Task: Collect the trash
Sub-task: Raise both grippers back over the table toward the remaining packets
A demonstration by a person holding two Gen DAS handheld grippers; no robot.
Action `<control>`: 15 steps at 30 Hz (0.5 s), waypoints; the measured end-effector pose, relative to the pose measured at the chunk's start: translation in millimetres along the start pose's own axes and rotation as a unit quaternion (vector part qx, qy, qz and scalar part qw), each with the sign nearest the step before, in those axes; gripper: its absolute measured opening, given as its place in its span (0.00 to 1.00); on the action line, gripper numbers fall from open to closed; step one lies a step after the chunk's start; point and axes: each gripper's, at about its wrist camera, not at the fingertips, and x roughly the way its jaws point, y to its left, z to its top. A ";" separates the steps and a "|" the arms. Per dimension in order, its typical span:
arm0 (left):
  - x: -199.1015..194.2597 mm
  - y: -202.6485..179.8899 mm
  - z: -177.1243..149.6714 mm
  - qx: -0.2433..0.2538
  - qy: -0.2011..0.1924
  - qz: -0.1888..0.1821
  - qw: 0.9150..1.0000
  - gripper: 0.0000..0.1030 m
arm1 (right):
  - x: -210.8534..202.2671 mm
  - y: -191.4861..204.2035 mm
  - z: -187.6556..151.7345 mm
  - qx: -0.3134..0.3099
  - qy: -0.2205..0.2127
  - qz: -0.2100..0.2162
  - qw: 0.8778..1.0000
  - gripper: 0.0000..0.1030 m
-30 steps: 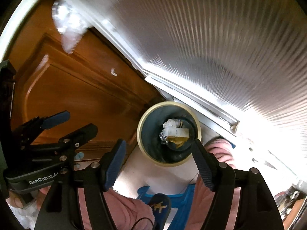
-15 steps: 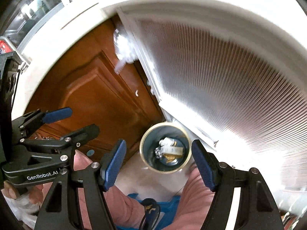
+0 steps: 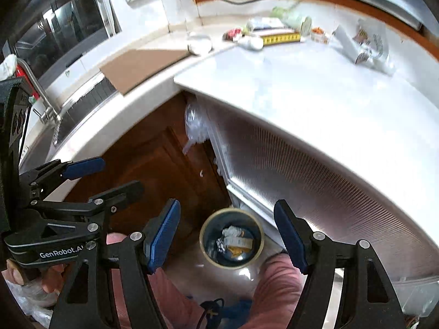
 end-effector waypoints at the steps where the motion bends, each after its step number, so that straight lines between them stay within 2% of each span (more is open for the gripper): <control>1: -3.5 -0.9 3.6 0.002 -0.005 0.000 1.000 0.76 | -4.7 0.1 3.0 0.000 -0.004 -0.001 1.000 0.70; 9: -26.0 -14.6 45.6 0.029 -0.036 -0.005 0.999 0.76 | -30.3 -8.7 29.9 0.001 -0.029 -0.007 1.000 0.70; 15: -31.5 -32.8 82.8 0.056 -0.060 -0.004 0.997 0.76 | -50.2 -34.8 63.2 0.022 -0.050 -0.009 0.998 0.70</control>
